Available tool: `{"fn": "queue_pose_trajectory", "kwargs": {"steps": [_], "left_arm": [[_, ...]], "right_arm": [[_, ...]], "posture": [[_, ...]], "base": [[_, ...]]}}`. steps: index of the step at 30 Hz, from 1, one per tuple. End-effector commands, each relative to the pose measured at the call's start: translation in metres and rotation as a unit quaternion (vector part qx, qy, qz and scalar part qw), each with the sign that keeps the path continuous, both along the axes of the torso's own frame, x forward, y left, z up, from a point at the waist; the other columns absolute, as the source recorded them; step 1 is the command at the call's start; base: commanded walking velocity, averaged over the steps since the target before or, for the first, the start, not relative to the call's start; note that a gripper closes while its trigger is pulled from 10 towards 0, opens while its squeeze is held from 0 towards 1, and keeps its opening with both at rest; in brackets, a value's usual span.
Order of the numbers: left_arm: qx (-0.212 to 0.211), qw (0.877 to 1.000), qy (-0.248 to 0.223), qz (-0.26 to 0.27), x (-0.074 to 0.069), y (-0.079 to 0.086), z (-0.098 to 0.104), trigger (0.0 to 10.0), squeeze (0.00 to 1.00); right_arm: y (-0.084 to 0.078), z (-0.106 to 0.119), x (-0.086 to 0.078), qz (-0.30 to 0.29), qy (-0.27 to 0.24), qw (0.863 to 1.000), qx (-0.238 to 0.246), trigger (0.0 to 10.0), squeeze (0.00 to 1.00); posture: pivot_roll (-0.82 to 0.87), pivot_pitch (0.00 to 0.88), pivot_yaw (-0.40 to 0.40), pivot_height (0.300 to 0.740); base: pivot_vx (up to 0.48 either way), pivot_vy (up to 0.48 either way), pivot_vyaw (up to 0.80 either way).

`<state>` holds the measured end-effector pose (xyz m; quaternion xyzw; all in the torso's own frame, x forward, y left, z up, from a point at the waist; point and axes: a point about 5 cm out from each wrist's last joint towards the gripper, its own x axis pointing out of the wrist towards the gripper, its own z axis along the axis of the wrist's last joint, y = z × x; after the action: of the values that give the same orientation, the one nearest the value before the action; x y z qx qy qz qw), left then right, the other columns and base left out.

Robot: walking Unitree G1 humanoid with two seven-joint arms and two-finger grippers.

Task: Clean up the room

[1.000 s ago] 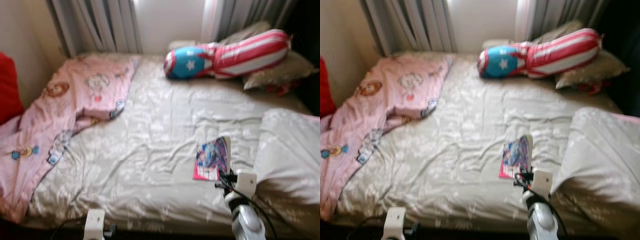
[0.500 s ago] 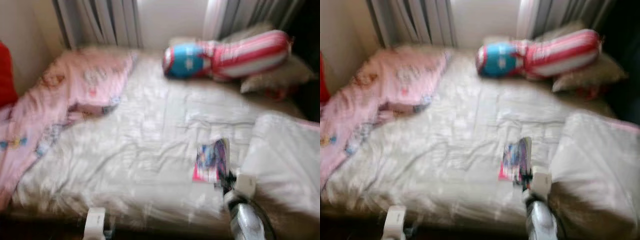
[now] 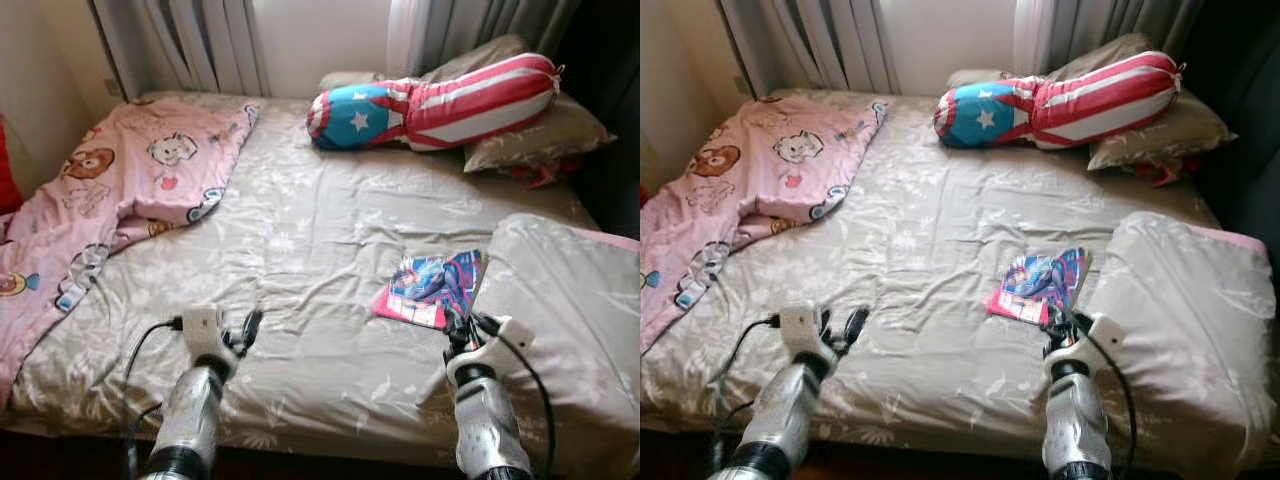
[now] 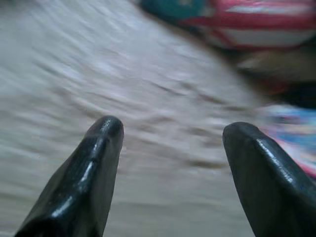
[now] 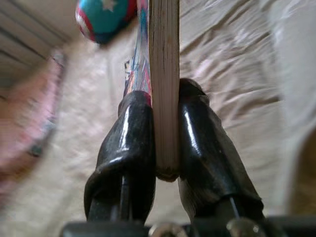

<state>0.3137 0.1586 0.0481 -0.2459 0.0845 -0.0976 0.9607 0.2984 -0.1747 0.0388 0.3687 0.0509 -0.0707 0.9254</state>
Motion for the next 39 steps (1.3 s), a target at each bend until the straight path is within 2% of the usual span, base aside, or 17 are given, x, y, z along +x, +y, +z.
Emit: {"fn": "queue_pose_trajectory", "kwargs": {"steps": [1, 3, 4, 6, 7, 8, 11, 13, 14, 17, 18, 19, 20, 23, 24, 32, 39], "left_arm": [[-0.067, 0.997, 0.013, -0.038, -0.002, -0.008, 0.002, 10.0, 0.00], [-0.093, 0.995, 0.008, -0.035, 0.001, -0.011, 0.009, 10.0, 0.00], [-0.133, 0.991, 0.012, -0.032, 0.004, -0.012, 0.014, 10.0, 0.00], [-0.153, 0.988, 0.013, -0.032, 0.004, -0.013, 0.016, 10.0, 0.00], [-0.201, 0.978, 0.024, -0.056, 0.003, -0.016, 0.018, 10.0, 0.00], [-0.217, 0.974, 0.027, -0.068, 0.002, -0.018, 0.019, 10.0, 0.00], [-0.237, 0.967, 0.039, -0.086, -0.001, -0.022, 0.020, 10.0, 0.00], [-0.255, 0.958, 0.052, -0.124, -0.006, -0.029, 0.024, 10.0, 0.00], [-0.237, 0.960, 0.068, -0.129, -0.007, -0.032, 0.023, 10.0, 0.00], [-0.239, 0.958, 0.097, -0.127, -0.008, -0.034, 0.023, 10.0, 0.00], [-0.257, 0.952, 0.111, -0.124, -0.008, -0.033, 0.024, 10.0, 0.00], [-0.314, 0.932, 0.122, -0.134, -0.008, -0.035, 0.032, 10.0, 0.00], [-0.331, 0.924, 0.127, -0.140, -0.008, -0.036, 0.034, 10.0, 0.00], [-0.309, 0.922, 0.202, -0.117, -0.010, -0.042, 0.019, 10.0, 0.00], [-0.314, 0.919, 0.204, -0.122, -0.010, -0.044, 0.020, 10.0, 0.00], [-0.322, 0.918, 0.195, -0.124, -0.011, -0.041, 0.022, 10.0, 0.00], [-0.385, 0.903, 0.160, -0.102, -0.002, -0.035, 0.034, 10.0, 0.00]], "right_arm": [[0.001, 0.013, 0.008, 0.006, -0.036, 0.998, 0.054, 10.0, 0.00], [0.006, 0.019, 0.010, 0.033, -0.051, 0.995, 0.084, 10.0, 0.00], [0.012, 0.026, 0.011, 0.064, -0.069, 0.991, 0.099, 10.0, 0.00], [0.014, 0.030, 0.011, 0.078, -0.075, 0.989, 0.105, 10.0, 0.00], [0.021, 0.037, 0.010, 0.114, -0.092, 0.984, 0.106, 10.0, 0.00], [0.023, 0.039, 0.010, 0.127, -0.096, 0.981, 0.107, 10.0, 0.00], [0.028, 0.042, 0.008, 0.154, -0.106, 0.975, 0.118, 10.0, 0.00], [0.035, 0.048, 0.002, 0.201, -0.121, 0.965, 0.113, 10.0, 0.00], [0.037, 0.049, -0.002, 0.221, -0.124, 0.962, 0.104, 10.0, 0.00], [0.035, 0.051, -0.006, 0.233, -0.120, 0.960, 0.098, 10.0, 0.00], [0.033, 0.052, -0.008, 0.233, -0.118, 0.960, 0.100, 10.0, 0.00], [0.027, 0.053, -0.010, 0.229, -0.112, 0.961, 0.111, 10.0, 0.00], [0.025, 0.053, -0.011, 0.228, -0.108, 0.961, 0.116, 10.0, 0.00], [0.024, 0.056, -0.014, 0.239, -0.119, 0.957, 0.118, 10.0, 0.00], [0.026, 0.058, -0.015, 0.245, -0.124, 0.954, 0.119, 10.0, 0.00], [0.034, 0.064, -0.023, 0.274, -0.137, 0.943, 0.130, 10.0, 0.00], [0.031, 0.061, -0.029, 0.279, -0.124, 0.942, 0.138, 10.0, 0.00]], "posture": [[-0.03, 0.105, -0.029, 0.740], [-0.03, 0.110, -0.027, 0.740], [-0.03, 0.111, -0.026, 0.740], [-0.03, 0.114, -0.024, 0.740], [-0.04, 0.121, -0.023, 0.740], [-0.04, 0.125, -0.021, 0.740], [-0.05, 0.130, -0.016, 0.740], [-0.05, 0.140, -0.010, 0.740], [-0.05, 0.145, -0.008, 0.740], [-0.06, 0.164, -0.005, 0.740], [-0.06, 0.164, -0.005, 0.740], [-0.06, 0.180, -0.002, 0.740], [-0.07, 0.186, 0.001, 0.740], [-0.06, 0.192, 0.008, 0.740], [-0.07, 0.195, 0.009, 0.740], [-0.08, 0.195, 0.017, 0.740], [-0.08, 0.195, 0.014, 0.740]], "base": [[0.000, 0.000, 0.00], [0.000, 0.000, 0.00], [0.000, 0.000, 0.00], [0.000, 0.000, 0.00], [0.000, 0.000, 0.00], [0.000, 0.000, 0.00], [0.000, 0.000, 0.00], [0.000, 0.000, 0.00], [0.000, 0.000, 0.00], [0.000, 0.000, 0.00], [0.000, 0.000, 0.00], [0.000, 0.000, 0.00], [0.000, 0.000, 0.00], [0.000, 0.000, 0.00], [0.000, 0.000, 0.00], [0.000, 0.000, 0.00], [0.000, 0.000, 0.00]]}}
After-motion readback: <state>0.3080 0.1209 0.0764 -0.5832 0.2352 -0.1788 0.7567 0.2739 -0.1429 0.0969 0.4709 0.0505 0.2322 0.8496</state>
